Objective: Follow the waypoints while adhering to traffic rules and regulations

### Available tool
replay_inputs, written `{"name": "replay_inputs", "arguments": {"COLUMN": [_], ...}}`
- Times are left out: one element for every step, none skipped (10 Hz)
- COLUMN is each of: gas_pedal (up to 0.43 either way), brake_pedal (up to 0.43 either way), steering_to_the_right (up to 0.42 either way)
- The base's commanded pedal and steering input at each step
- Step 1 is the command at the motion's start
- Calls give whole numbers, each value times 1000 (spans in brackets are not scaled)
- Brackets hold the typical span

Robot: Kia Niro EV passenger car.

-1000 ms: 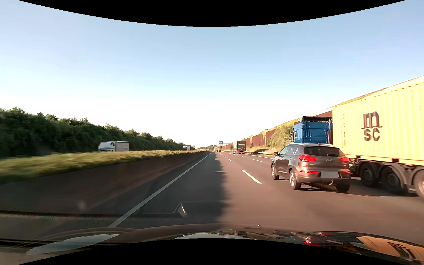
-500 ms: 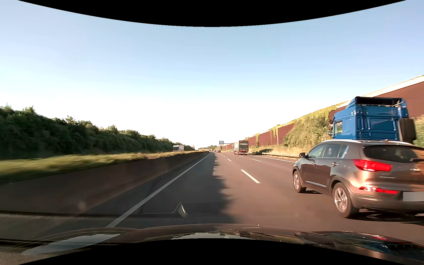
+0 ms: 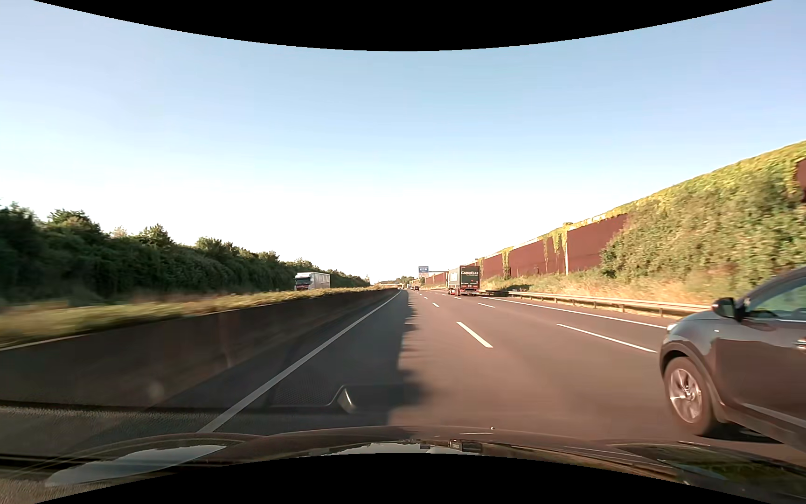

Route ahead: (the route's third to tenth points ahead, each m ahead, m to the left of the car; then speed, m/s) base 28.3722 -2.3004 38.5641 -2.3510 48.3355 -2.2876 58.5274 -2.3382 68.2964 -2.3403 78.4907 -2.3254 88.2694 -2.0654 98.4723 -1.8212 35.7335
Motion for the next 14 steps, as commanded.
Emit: {"name": "replay_inputs", "arguments": {"gas_pedal": [319,319,319,319,319,319,319,319,319,319,319,319,319,319], "brake_pedal": [0,0,0,0,0,0,0,0,0,0,0,0,0,0], "steering_to_the_right": [-4,-4,-4,-5,-4,-4,-4,-4,-4,-4,-4,-3,-3,-2]}}
